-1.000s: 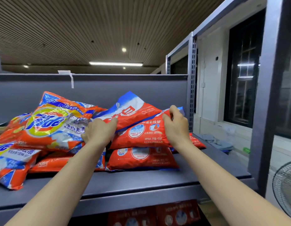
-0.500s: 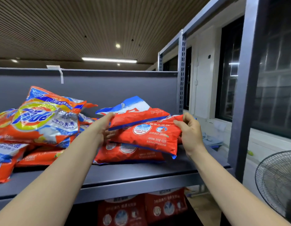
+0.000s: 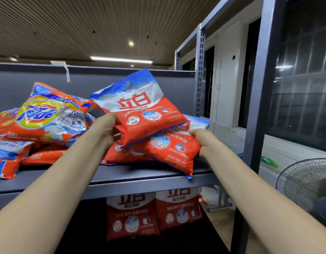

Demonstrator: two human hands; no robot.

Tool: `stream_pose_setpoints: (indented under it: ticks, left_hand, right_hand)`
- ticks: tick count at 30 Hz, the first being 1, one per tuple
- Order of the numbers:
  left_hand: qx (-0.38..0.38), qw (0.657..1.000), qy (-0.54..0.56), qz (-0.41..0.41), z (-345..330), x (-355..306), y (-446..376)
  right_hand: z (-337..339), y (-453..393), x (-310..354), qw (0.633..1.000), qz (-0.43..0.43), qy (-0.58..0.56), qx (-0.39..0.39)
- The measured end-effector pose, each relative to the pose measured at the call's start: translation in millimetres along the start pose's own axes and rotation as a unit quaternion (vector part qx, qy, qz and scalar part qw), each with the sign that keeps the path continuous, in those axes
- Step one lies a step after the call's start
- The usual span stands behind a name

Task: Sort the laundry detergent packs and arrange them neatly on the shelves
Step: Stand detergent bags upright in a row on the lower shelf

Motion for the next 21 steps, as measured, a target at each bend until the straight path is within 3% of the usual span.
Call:
stream_pose_setpoints:
  ticks: [4, 10, 11, 14, 17, 21]
  left_hand:
    - [-0.021, 0.997, 0.057, -0.043, 8.7, 6.3, 12.6]
    - [-0.043, 0.998, 0.034, -0.042, 19.1, 32.7, 42.0]
    - [-0.064, 0.996, 0.04, -0.057, 20.5, 36.6, 46.9]
    - [-0.232, 0.958, -0.052, -0.159, 35.1, 44.9, 63.8]
    - [-0.302, 0.921, -0.082, -0.231, 48.6, 61.6, 84.0]
    - [-0.388, 0.884, -0.109, -0.237, 66.1, 90.3, 108.0]
  right_hand:
    - [-3.8, 9.8, 7.9, 0.995, 0.085, -0.036, -0.022]
    - [6.2, 49.7, 7.1, 0.981, 0.177, -0.043, -0.067]
    - [9.6, 55.5, 8.2, 0.979, 0.189, -0.033, -0.073]
    - [26.1, 71.5, 7.8, 0.97, 0.224, 0.025, -0.094]
    - [44.4, 87.0, 5.3, 0.963, 0.242, 0.028, -0.112]
    - [61.9, 109.0, 1.0, 0.96, 0.257, -0.034, -0.108]
Point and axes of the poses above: each hand's wrist, its own y-axis away from the middle knuckle, its own z-axis out of the back of the hand, x = y × z, the point moved 1 cm from there along -y, towards the middle knuckle, and after that the axes turned 15 degrees about z, right-handed, at the moved point
